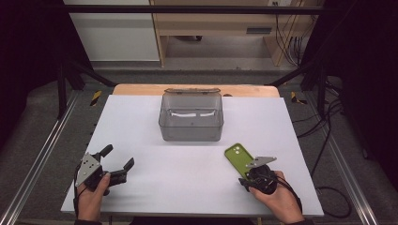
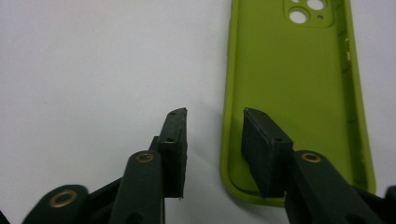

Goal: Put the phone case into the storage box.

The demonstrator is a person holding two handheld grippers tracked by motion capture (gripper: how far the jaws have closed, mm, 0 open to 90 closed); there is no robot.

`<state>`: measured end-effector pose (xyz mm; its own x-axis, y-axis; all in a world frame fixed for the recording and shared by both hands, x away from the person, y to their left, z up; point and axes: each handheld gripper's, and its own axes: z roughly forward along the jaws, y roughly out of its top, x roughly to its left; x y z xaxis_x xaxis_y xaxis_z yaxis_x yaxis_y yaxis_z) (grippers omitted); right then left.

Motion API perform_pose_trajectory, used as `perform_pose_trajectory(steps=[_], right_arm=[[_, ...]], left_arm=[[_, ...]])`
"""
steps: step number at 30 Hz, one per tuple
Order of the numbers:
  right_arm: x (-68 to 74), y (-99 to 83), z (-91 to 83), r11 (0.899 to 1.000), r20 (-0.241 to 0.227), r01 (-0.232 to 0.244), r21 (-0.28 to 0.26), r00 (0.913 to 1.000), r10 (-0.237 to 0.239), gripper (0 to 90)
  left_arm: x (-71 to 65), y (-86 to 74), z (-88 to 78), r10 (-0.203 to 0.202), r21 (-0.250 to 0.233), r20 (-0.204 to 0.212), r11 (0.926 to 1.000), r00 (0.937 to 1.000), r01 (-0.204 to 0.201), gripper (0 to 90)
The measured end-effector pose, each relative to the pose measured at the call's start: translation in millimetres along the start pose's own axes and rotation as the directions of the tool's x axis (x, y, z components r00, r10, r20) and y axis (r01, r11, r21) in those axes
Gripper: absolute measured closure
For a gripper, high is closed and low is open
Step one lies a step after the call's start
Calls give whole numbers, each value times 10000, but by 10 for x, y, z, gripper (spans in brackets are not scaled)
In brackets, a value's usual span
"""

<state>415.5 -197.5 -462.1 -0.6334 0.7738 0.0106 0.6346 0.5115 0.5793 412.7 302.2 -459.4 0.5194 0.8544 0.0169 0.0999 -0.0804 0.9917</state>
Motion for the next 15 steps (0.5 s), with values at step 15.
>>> perform_pose_trajectory(steps=[15], right_arm=[[113,-41,16,9996,1282,186,-203,9916,-158,834]], left_arm=[[1,0,8,6,6,0,10000,10000,-6,40]])
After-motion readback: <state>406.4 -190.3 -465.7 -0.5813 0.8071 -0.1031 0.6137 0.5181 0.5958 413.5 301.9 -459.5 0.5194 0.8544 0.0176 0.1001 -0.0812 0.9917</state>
